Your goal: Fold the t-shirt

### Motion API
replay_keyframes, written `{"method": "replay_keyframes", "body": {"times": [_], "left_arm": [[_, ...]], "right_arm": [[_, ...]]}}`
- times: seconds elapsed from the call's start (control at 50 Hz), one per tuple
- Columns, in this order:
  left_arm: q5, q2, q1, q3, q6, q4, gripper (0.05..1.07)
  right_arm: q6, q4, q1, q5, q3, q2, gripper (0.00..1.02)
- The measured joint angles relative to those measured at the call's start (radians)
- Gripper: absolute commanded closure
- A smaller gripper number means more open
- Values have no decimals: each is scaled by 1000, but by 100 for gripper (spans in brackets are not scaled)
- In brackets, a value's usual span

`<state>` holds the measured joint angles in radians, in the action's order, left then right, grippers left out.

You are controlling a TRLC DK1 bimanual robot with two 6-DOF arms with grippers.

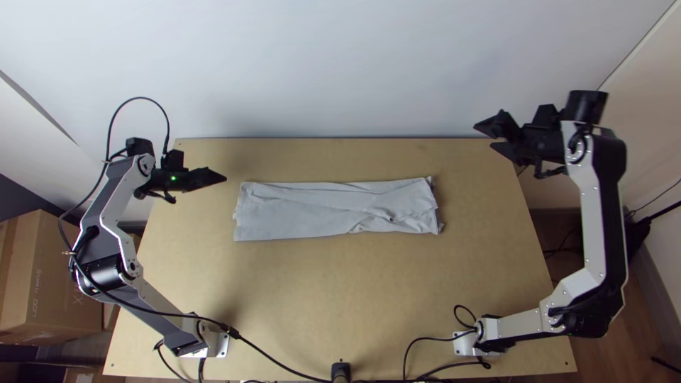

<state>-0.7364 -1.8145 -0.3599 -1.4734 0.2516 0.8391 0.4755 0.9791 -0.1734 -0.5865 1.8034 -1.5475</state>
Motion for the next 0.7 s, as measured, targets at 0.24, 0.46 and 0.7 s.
{"method": "replay_keyframes", "body": {"times": [0.24, 0.46, 0.7], "left_arm": [[-40, -60, -14, 114, 22, 26, 10], [-42, -74, -15, 182, 26, -45, 10], [-53, -108, -9, 190, 26, -81, 10]], "right_arm": [[76, 82, -63, -172, 17, 9, 3], [121, 97, -61, -193, 29, 65, 3], [131, 138, -53, -200, 75, 107, 3]]}}
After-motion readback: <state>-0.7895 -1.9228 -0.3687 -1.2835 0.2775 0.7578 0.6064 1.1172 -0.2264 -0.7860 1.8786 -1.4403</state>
